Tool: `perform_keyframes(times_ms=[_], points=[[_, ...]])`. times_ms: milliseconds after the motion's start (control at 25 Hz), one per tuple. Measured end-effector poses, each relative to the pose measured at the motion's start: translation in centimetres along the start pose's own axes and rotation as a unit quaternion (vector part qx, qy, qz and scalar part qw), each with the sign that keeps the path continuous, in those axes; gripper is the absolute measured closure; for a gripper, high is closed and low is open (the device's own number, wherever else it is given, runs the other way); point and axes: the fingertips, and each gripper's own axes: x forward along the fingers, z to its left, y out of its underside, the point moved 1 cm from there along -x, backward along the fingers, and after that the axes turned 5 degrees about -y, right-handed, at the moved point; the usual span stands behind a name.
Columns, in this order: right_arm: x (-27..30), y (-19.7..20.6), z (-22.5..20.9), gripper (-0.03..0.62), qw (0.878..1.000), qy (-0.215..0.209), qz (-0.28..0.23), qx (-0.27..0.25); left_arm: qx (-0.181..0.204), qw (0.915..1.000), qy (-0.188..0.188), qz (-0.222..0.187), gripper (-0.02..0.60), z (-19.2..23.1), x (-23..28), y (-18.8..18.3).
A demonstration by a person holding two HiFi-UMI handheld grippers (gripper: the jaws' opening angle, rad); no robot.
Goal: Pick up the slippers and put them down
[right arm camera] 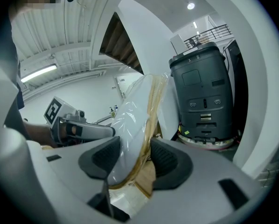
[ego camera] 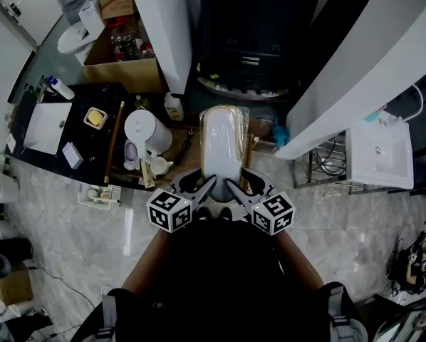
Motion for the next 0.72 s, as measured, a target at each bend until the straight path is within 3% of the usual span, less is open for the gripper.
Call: perform_keyframes(times_ms=[720], points=[[0.19, 0.47, -0.65, 0.385, 1.0, -0.006, 0.008, 0.009, -0.008, 0.9999, -0.01, 0.008, 0.422, 0.17, 0.53, 0.43]])
